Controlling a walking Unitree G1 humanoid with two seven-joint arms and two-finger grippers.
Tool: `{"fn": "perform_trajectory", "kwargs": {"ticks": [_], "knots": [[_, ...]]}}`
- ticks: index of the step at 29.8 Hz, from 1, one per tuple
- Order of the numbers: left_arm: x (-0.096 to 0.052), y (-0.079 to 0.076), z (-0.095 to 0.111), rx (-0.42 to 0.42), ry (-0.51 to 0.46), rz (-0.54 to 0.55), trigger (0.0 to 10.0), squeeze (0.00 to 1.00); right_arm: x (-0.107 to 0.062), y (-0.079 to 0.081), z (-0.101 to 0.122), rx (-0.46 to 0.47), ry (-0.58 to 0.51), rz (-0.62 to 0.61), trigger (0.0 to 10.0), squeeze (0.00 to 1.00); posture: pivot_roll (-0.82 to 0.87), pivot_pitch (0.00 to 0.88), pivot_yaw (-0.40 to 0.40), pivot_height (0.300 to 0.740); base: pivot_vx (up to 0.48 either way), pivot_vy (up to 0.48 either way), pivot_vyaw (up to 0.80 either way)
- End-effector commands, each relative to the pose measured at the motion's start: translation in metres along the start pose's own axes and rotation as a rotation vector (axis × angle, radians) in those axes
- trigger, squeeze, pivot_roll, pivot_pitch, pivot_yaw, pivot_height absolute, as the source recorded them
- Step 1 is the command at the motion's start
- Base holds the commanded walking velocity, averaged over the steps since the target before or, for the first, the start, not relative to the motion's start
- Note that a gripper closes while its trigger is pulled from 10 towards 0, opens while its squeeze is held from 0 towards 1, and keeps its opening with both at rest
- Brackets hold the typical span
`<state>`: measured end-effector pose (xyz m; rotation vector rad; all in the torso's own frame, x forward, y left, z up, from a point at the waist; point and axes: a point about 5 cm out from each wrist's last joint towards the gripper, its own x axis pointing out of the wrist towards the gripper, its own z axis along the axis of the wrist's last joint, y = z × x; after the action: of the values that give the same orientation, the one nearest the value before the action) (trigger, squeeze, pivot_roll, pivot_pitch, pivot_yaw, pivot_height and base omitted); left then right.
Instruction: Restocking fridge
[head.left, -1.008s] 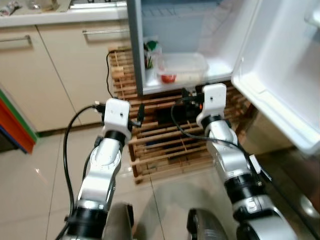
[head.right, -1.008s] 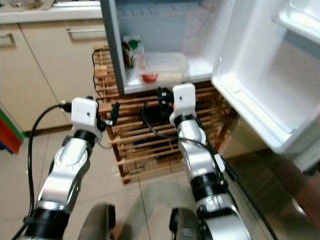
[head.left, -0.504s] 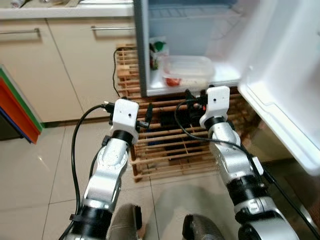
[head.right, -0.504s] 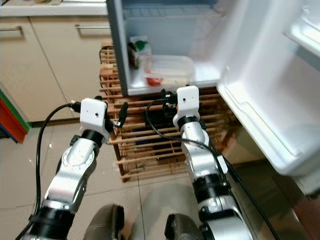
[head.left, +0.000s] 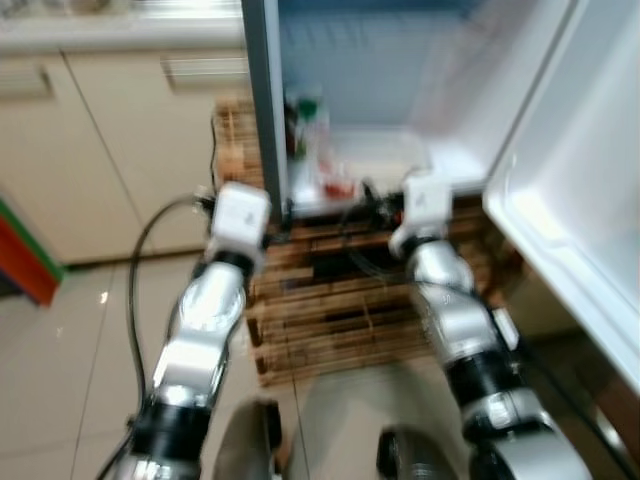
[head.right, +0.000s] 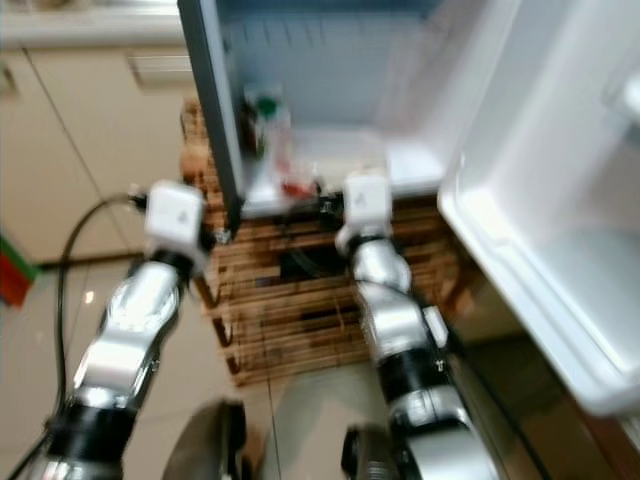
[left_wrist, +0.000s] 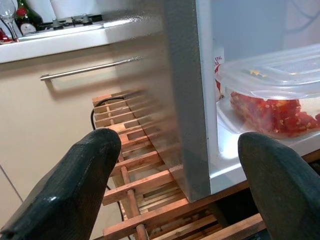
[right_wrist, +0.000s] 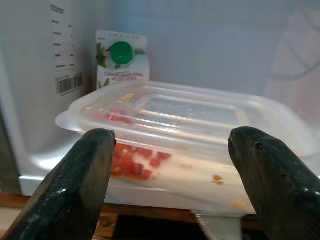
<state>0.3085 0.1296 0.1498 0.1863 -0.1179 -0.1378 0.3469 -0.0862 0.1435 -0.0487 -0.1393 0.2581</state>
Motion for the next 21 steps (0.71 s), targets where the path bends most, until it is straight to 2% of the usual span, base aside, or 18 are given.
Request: {"fn": "perform_trajectory", "kwargs": {"ticks": [1, 4, 7, 11, 13, 16, 21], "knots": [[0.001, -0.007, 0.005, -0.014, -0.02, -0.018, 10.0, 0.0, 0.001, -0.004, -0.003, 0.022, 0.026, -0.002, 10.0, 0.0, 0.03, 0.039, -0.01, 0.641, 0.0, 0.0, 0.0], [0.0, -0.006, 0.007, -0.013, -0.024, -0.018, 10.0, 0.0, 0.006, 0.005, -0.006, 0.058, 0.057, 0.022, 10.0, 0.0, 0.05, 0.048, -0.009, 0.641, 0.0, 0.0, 0.0], [-0.007, 0.001, 0.008, 0.007, -0.021, -0.011, 10.0, 0.0, 0.014, 0.024, 0.001, 0.149, 0.056, 0.065, 10.0, 0.0, 0.1, 0.076, -0.001, 0.641, 0.0, 0.0, 0.0], [-0.014, 0.009, 0.008, 0.026, -0.011, -0.004, 10.0, 0.0, 0.018, 0.042, 0.001, 0.217, 0.081, 0.113, 10.0, 0.0, 0.12, 0.096, 0.011, 0.641, 0.0, 0.0, 0.0], [-0.019, 0.013, 0.009, 0.035, -0.006, -0.003, 10.0, 0.0, 0.021, 0.053, 0.002, 0.217, 0.079, 0.141, 10.0, 0.0, 0.14, 0.117, 0.015, 0.641, 0.0, 0.0, 0.0], [-0.025, 0.015, 0.008, 0.04, 0.005, 0.002, 10.0, 0.0, 0.025, 0.058, 0.001, 0.196, 0.082, 0.156, 10.0, 0.0, 0.15, 0.13, 0.014, 0.641, 0.0, 0.0, 0.0], [-0.036, 0.013, 0.008, 0.031, 0.027, -0.007, 10.0, 0.0, 0.028, 0.052, -0.007, 0.139, 0.114, 0.148, 10.0, 0.0, 0.15, 0.152, 0.014, 0.641, 0.0, 0.0, 0.0]]}}
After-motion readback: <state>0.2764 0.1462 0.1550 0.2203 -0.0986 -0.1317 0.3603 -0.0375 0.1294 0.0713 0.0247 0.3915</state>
